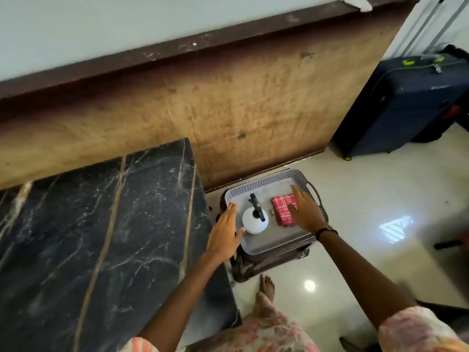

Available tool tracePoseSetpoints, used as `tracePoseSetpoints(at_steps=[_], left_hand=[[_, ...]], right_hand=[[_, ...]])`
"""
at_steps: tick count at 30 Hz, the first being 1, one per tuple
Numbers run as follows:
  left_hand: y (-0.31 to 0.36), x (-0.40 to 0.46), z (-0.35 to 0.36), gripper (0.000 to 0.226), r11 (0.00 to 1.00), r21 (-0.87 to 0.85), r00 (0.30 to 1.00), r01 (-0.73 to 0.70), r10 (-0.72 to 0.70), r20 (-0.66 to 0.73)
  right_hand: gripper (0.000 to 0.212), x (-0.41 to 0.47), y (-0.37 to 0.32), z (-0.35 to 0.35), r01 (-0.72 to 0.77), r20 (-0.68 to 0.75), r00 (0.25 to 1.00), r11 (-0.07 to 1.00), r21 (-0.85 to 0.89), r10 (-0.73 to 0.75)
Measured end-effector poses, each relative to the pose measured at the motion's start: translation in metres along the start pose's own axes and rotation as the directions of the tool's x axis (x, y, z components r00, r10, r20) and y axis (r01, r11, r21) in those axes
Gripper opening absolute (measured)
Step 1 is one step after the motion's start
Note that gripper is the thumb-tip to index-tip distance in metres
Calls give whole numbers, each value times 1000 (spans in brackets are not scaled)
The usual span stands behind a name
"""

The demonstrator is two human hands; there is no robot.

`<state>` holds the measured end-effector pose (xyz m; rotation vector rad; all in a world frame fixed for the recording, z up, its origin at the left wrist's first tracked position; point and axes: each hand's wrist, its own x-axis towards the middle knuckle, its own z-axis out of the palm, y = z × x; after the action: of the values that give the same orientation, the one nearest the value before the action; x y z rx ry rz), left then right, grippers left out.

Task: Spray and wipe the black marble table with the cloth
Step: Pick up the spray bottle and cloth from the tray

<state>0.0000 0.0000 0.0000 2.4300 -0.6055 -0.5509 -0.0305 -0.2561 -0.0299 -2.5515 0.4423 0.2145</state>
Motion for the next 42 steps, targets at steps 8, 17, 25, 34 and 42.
tracePoseSetpoints(at_steps=[8,17,25,34,42], left_hand=[[23,34,48,86,962,-114,964,249,-236,121],[14,87,90,100,822,-354,892,447,-442,99],[13,106,105,87,804,-417,882,424,-471,-12],[13,103,107,71,805,-469,912,363,-411,0],[30,31,42,63,845,-512,937,158,-291,-192]], right_hand=[[58,42,108,54,-170,337,926,985,-37,172],[47,83,123,80,-463,307,863,871,163,401],[51,111,139,105,-601,275,796,759,252,539],[27,91,105,69,-526,338,845,753,395,414],[29,18,24,12,-332,167,941,699,634,296]])
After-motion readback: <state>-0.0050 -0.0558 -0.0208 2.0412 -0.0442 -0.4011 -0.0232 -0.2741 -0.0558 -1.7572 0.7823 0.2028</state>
